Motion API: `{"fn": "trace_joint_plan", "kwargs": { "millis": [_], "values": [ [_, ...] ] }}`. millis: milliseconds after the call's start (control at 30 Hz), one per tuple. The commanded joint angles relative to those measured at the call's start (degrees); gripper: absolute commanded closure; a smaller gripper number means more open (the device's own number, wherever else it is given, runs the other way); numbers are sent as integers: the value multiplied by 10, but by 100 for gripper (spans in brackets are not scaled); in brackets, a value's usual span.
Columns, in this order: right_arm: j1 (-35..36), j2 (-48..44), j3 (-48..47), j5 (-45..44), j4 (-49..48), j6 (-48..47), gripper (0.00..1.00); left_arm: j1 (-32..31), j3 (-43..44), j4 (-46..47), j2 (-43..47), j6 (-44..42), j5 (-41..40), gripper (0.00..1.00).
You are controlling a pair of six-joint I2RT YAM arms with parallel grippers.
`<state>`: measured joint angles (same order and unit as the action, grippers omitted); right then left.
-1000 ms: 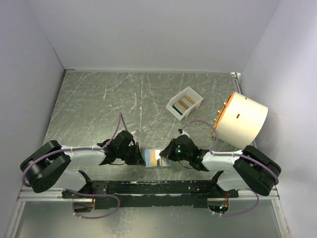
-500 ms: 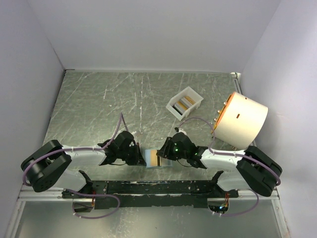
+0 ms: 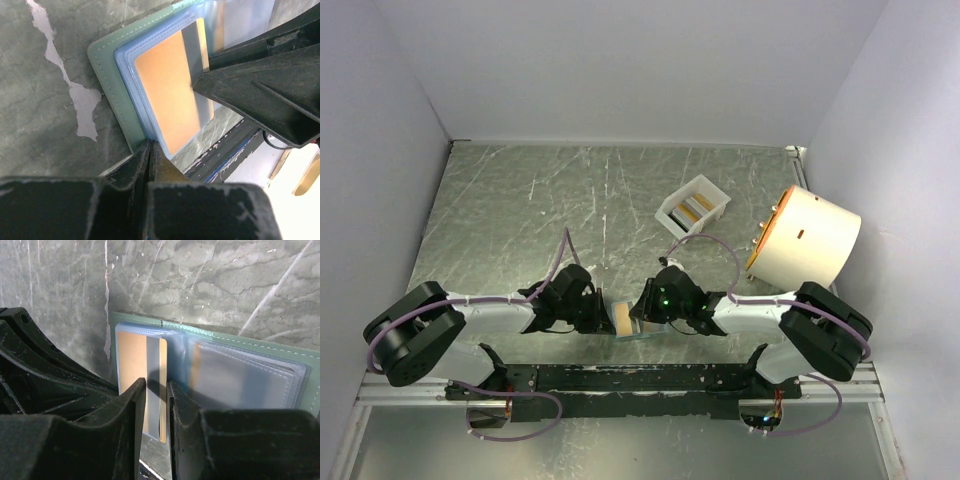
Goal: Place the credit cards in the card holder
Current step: Insert the credit card into the card holder.
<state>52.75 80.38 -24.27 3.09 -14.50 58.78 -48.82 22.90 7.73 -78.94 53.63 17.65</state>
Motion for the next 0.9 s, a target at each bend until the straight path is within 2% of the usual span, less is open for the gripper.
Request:
{"fn": "trace_joint_plan", "kwargs": {
  "millis": [0,67,167,367,467,633,800,867],
  "values": [
    [10,-5,-12,-4,32,-9,75,-12,-2,-41,-15,-8,-27,90],
    [10,-18,-19,-21,58,-15,72,-13,-1,-45,-9,-7,-31,89],
    [10,-34,-36,-41,102,-33,67,-13,0,-58,7,-4,-44,81],
    [10,-59,-71,-72,167,-70,62,-13,11,-98,58,-5,-75,70],
    [7,-67,-104,-98,201,-118,61,-13,22,-127,90,-10,-100,63],
    [-15,-55,-180,-139,263,-216,58,-13,53,-174,138,-30,-130,42],
    [-52,-20,-263,-188,312,-294,57,-13,83,-213,173,-52,-149,39],
    [-75,-2,-297,-210,329,-328,57,-13,94,-233,187,-61,-157,33]
  ]
}}
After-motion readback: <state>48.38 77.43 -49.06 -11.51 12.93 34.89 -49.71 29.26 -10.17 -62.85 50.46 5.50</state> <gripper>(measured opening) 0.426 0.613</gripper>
